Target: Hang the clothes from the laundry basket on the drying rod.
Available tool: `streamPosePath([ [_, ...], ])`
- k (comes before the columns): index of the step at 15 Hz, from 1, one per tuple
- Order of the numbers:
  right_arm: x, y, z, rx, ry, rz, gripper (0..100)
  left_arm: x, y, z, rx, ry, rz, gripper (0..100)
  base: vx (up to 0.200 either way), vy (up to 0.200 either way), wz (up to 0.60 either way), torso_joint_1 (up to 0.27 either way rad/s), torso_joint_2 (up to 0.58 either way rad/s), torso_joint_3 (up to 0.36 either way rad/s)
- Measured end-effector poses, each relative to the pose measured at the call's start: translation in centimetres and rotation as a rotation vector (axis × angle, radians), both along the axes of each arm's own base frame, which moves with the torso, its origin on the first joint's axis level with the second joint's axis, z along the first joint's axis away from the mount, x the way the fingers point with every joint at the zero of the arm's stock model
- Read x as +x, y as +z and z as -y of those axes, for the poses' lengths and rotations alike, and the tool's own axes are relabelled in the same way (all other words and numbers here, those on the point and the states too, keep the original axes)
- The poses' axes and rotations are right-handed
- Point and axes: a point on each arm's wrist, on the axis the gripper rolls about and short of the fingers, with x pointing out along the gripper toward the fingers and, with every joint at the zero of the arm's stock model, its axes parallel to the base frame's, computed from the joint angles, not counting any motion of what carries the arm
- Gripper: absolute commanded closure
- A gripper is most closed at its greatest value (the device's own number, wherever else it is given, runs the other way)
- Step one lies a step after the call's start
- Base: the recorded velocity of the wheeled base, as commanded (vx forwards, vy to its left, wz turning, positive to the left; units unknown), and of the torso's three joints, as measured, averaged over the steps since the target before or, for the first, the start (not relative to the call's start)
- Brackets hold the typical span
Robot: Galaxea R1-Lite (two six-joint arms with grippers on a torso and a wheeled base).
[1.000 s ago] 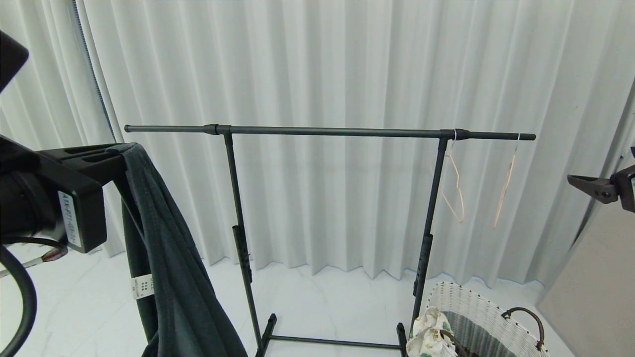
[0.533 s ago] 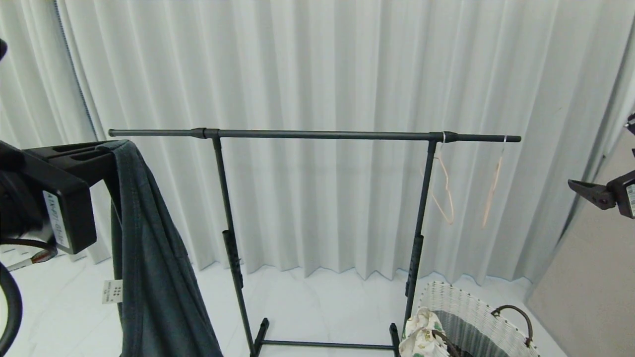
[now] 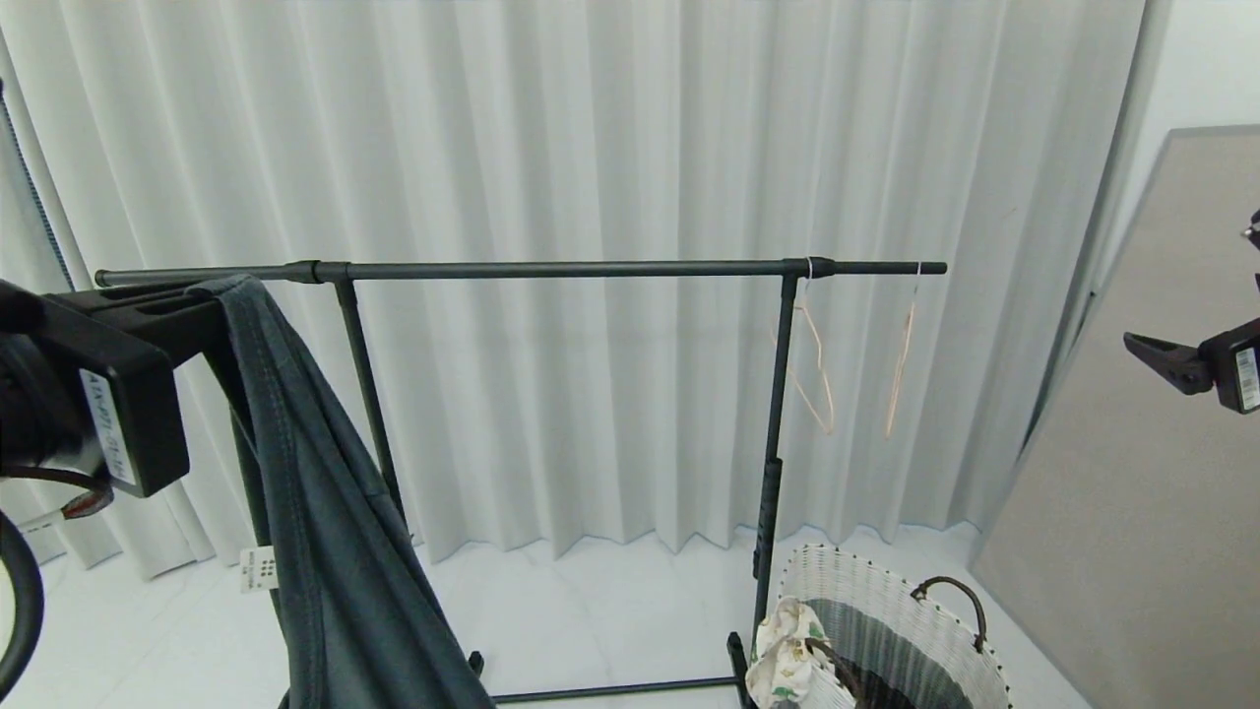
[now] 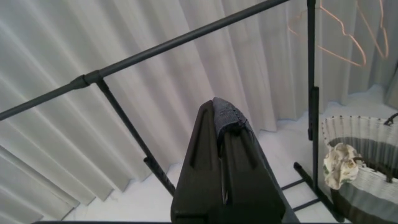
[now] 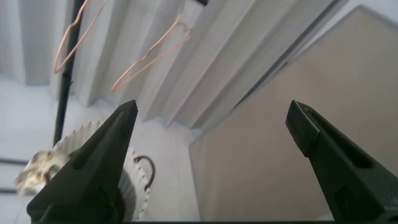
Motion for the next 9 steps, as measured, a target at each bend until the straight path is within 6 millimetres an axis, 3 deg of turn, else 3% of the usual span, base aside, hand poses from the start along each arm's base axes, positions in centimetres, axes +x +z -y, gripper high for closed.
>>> streamPosePath([
  [9, 0.92, -0.71, -0.07, 0.059, -0.004, -0.011, 0, -0.07, 0.04, -0.11, -0.006, 0.005, 0.002, 100, 0.200, 0.000, 0.00, 0.001, 0.00, 0.001],
])
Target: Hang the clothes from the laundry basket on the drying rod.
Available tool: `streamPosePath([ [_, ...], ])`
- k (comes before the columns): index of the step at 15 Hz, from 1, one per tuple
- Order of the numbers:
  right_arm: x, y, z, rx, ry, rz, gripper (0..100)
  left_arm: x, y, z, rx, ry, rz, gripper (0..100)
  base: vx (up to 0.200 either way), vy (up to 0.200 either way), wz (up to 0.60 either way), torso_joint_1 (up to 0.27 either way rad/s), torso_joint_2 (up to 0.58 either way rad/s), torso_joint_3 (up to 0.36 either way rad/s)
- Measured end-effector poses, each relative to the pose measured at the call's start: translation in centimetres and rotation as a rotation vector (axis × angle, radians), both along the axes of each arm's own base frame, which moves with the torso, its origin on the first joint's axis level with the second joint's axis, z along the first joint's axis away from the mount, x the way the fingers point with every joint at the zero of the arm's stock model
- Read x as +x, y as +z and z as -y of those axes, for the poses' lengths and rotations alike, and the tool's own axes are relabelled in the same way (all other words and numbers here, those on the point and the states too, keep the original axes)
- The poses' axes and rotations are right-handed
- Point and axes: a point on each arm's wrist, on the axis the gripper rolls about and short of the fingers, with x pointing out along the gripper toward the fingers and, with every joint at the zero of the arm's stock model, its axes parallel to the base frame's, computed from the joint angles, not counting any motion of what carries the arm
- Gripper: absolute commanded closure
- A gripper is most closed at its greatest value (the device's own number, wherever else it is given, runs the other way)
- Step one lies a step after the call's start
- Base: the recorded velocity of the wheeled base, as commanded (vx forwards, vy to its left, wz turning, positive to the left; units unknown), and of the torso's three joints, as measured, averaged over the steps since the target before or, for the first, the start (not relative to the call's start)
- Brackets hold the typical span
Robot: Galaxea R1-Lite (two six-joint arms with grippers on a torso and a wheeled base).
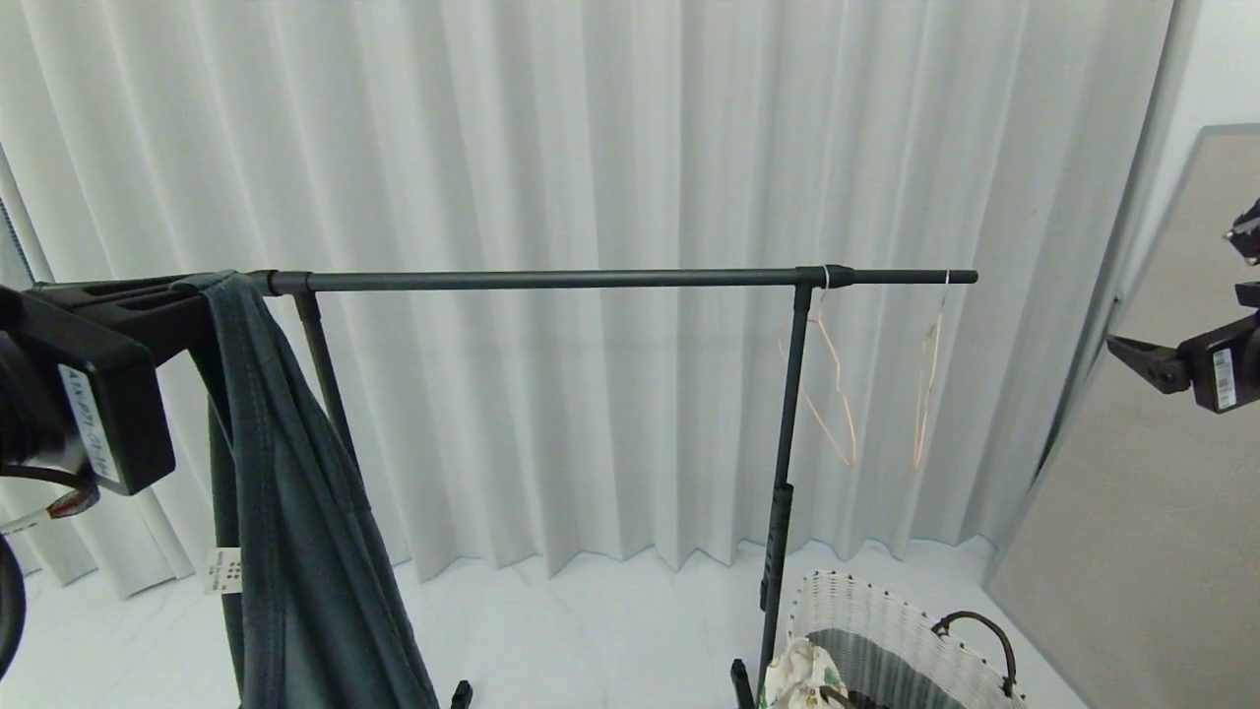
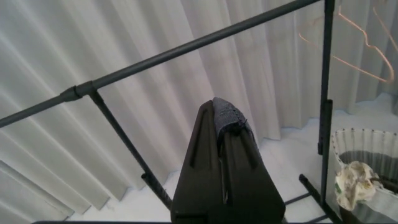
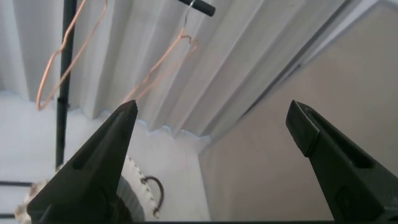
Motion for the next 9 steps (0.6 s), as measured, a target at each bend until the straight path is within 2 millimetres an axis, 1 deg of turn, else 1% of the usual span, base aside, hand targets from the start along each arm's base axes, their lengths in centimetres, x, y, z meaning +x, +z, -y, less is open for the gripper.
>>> streamPosePath([
  [2, 0.1, -0.3, 0.0, 0.029, -0.005, -0.012, 0, 0.0, 0.0, 0.0, 0.003, 0.000, 0.000, 100, 0.200, 0.000, 0.00, 0.005, 0.00, 0.002],
  [4, 0.7, -1.0, 0.0, 0.090, -0.019, -0.044, 0, 0.0, -0.1, 0.0, 0.004, 0.000, -0.002, 100, 0.200, 0.000, 0.00, 0.002, 0.00, -0.005],
  [8, 3.0, -3.5, -0.1, 0.223, -0.064, -0.145, 0, 0.5, -1.8, -0.6, 0.035, 0.060, -0.049, 100, 0.200, 0.000, 0.00, 0.000, 0.00, 0.004],
  [9, 3.7, -4.3, -0.2, 0.241, -0.075, -0.176, 0, 0.5, -2.2, -0.7, 0.042, 0.067, -0.057, 100, 0.000, 0.000, 0.00, 0.000, 0.00, 0.000],
])
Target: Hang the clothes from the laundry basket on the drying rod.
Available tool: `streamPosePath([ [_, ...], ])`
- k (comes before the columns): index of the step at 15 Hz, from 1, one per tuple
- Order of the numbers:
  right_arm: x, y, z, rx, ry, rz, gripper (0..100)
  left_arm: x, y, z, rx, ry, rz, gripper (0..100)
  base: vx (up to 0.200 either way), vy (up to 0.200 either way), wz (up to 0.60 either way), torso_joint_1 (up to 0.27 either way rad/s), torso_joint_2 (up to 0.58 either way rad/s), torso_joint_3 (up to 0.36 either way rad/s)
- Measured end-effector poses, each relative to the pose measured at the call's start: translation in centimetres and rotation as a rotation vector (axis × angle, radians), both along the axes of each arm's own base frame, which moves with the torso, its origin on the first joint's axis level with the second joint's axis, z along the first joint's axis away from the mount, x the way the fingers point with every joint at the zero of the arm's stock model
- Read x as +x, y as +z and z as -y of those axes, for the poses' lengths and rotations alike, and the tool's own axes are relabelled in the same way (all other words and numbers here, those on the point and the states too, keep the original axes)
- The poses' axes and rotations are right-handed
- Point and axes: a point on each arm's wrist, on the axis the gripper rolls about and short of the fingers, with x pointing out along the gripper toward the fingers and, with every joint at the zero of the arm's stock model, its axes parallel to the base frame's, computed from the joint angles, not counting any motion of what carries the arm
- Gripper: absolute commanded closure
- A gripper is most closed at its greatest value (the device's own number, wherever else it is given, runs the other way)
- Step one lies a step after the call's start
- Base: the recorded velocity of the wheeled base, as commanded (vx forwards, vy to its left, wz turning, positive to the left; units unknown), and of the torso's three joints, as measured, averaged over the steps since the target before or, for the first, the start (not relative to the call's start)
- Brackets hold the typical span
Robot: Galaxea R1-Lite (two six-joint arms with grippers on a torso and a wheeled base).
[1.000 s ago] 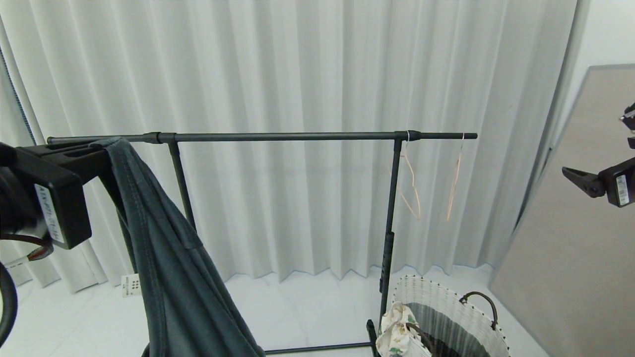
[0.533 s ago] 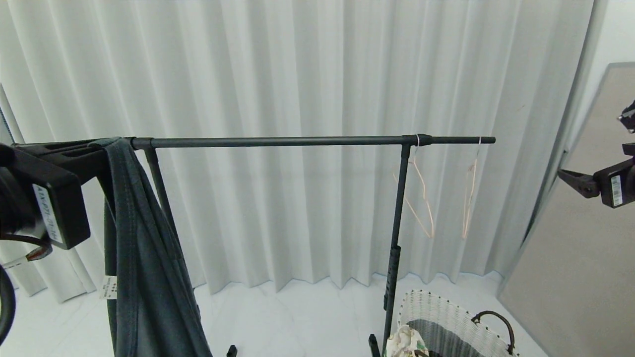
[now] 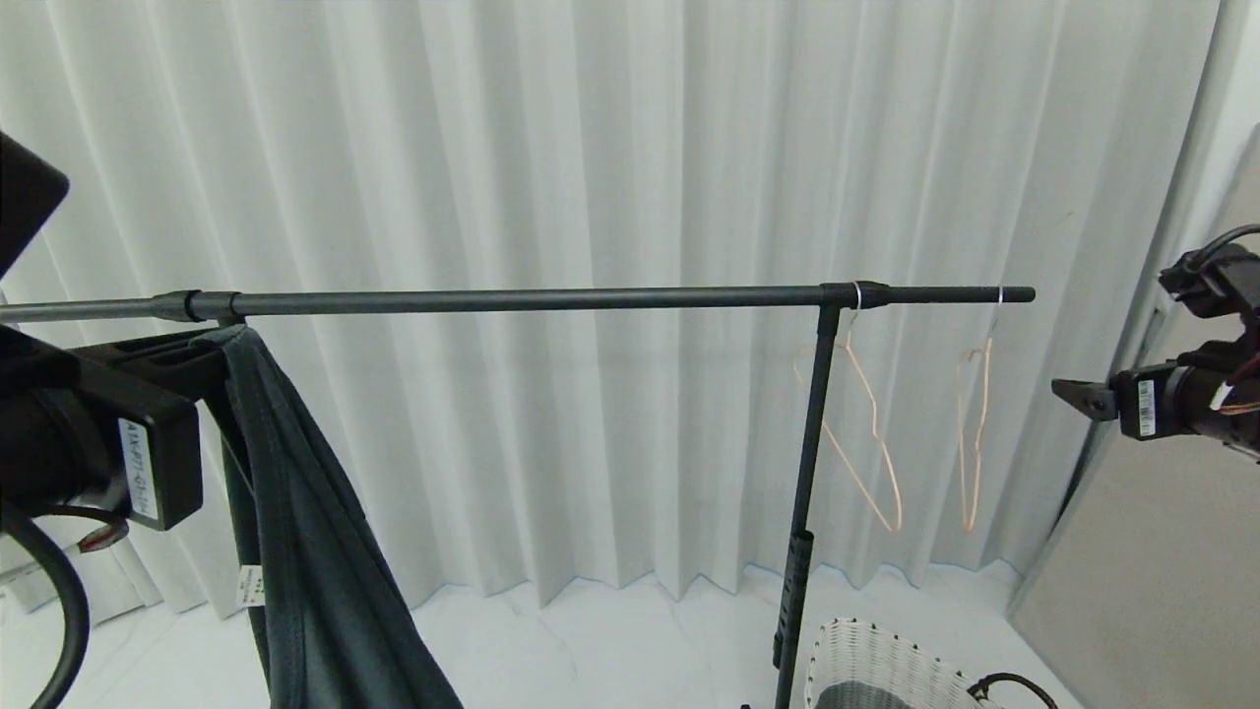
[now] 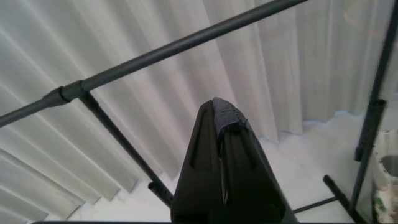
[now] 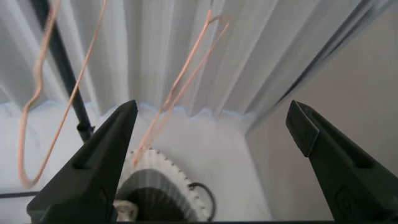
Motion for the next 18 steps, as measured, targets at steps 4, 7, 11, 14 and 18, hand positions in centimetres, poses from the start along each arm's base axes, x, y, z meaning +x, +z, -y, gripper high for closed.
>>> streamPosePath([
  [4, 2.9, -3.6, -0.2, 0.044, -0.081, -0.127, 0, -0.2, -1.6, -0.3, 0.029, 0.005, -0.038, 100, 0.000, 0.000, 0.00, 0.000, 0.00, 0.000],
  [7, 5.1, -7.0, -1.1, 0.149, -0.196, -0.224, 0, -0.5, -2.1, -0.4, 0.041, 0.002, -0.045, 100, 0.000, 0.000, 0.00, 0.000, 0.00, 0.000],
  [11, 8.9, -9.3, -3.2, 0.214, -0.272, -0.250, 0, -0.6, -2.2, -0.4, 0.042, -0.001, -0.048, 100, 0.000, 0.000, 0.00, 0.000, 0.00, 0.000],
  [14, 11.2, -10.1, -3.6, 0.213, -0.278, -0.262, 0, -0.5, -2.2, -0.4, 0.043, -0.001, -0.050, 100, 0.000, 0.000, 0.00, 0.000, 0.00, 0.000],
  [18, 12.6, -11.5, -3.5, 0.217, -0.304, -0.307, 0, -0.5, -2.3, -0.4, 0.044, -0.002, -0.052, 100, 0.000, 0.000, 0.00, 0.000, 0.00, 0.000],
])
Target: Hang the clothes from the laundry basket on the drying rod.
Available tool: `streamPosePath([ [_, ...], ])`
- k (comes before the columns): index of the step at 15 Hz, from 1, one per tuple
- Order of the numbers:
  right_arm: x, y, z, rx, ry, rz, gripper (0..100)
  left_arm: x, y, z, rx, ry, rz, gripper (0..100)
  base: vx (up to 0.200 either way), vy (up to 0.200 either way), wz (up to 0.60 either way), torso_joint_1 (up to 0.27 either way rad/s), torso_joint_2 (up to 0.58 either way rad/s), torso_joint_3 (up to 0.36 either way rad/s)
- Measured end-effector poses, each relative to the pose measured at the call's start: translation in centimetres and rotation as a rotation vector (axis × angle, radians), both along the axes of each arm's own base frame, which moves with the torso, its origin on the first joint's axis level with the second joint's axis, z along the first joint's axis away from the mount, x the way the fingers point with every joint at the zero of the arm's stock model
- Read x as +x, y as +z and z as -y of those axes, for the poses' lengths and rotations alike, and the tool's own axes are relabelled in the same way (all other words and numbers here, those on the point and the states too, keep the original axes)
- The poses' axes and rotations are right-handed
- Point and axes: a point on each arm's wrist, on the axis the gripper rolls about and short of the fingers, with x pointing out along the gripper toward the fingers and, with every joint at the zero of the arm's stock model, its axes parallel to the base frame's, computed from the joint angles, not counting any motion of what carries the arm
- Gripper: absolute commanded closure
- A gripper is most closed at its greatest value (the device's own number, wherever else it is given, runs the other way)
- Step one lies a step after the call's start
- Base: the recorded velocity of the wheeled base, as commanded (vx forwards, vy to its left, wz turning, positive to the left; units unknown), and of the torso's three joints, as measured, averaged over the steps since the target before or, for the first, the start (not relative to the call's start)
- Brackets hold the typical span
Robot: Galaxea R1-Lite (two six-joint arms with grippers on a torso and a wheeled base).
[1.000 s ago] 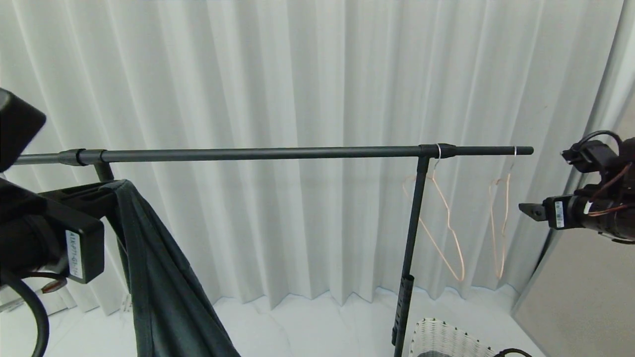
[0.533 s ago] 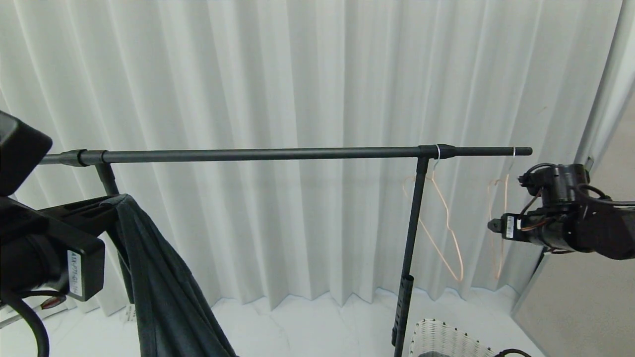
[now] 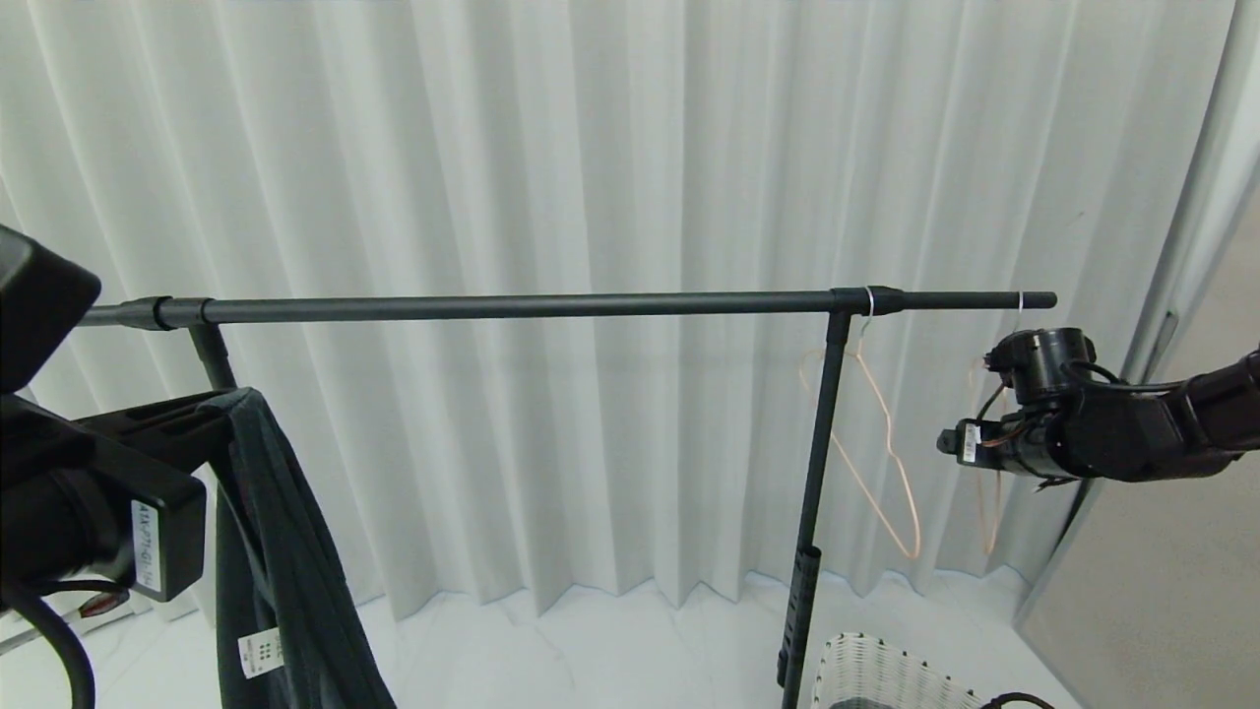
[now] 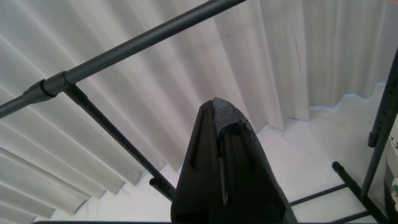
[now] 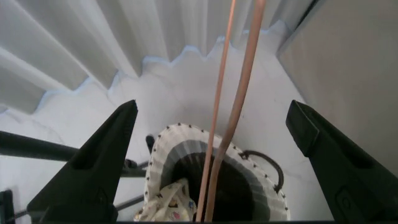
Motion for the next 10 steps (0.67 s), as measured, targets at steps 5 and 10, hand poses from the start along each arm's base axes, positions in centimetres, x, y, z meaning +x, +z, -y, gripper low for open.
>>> streamPosePath([
  [5, 1.2, 0.9, 0.2, 0.051, -0.111, -0.079, 100, 0.0, -0.1, 0.0, 0.000, 0.000, -0.002, 100, 0.000, 0.000, 0.00, 0.000, 0.00, 0.000],
  [10, 1.8, 0.9, 0.0, 0.037, -0.132, -0.079, 100, -0.1, 0.0, 0.0, -0.003, 0.000, 0.000, 100, 0.000, 0.000, 0.00, 0.000, 0.00, 0.000],
])
